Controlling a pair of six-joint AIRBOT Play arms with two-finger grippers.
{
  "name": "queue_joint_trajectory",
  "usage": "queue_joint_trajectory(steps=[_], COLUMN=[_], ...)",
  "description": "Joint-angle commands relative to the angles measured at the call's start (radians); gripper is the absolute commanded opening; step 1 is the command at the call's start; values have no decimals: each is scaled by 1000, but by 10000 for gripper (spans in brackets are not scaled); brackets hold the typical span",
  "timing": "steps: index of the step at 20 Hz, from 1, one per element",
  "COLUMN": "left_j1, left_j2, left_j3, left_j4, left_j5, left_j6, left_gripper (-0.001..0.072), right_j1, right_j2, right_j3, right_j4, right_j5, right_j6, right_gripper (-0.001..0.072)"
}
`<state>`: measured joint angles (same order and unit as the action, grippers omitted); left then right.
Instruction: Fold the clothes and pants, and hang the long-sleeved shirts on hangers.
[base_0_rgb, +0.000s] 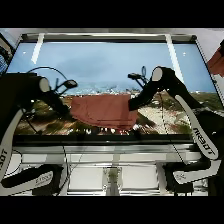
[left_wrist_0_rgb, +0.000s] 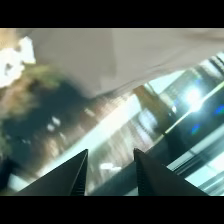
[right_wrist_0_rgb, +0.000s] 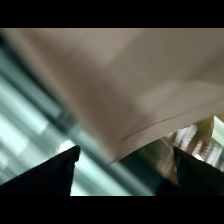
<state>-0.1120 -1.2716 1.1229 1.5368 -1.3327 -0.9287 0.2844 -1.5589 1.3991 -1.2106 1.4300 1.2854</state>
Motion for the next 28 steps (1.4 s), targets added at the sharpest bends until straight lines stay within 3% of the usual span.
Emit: queue_joint_trajectory(steps=[1,2,3,4,12,13,14,16,17,18,20,23,28], left_j1=[164,203,237,263,307,307,307,307,307,307,307,307,307], left_j2=[16,16,16,16,16,16,16,16,16,16,16,16,16], left_j3=[-1,-1,-1,-1,-1,-1,-1,-1,-1,-1,-1,-1,-1], left_j4=[-5,-5,-5,-5,-5,-4,-4,-5,-4,-4,-4,-4,-4], left_j5=[-5,-14,-22,-27,-60,-60,-59,-60,-60,-60,-60,-60,-60], left_j6=[-173,-179,-199,-219,-240,-240,-240,-240,-240,-240,-239,-239,-239], left_gripper=[383,486,634,692,692,692,692,692,692,691,692,692,692], right_j1=[-96,-119,-136,-151,-100,-83,-70,-59,-61,-73,-123,-273,-629], right_j2=[-50,-82,-111,-144,-317,-319,-319,-319,-319,-318,-317,-316,-218], right_j3=[5,5,5,5,6,6,8,20,34,54,113,220,242], right_j4=[15,55,95,145,416,415,416,421,420,417,342,40,-334], right_j5=[-109,-119,-129,-145,-217,-225,-226,-217,-213,-206,-174,-47,62], right_j6=[59,59,59,57,-23,-23,-23,-23,-19,-10,41,173,245], right_gripper=[691,691,692,692,664,606,466,73,9,8,8,8,10])
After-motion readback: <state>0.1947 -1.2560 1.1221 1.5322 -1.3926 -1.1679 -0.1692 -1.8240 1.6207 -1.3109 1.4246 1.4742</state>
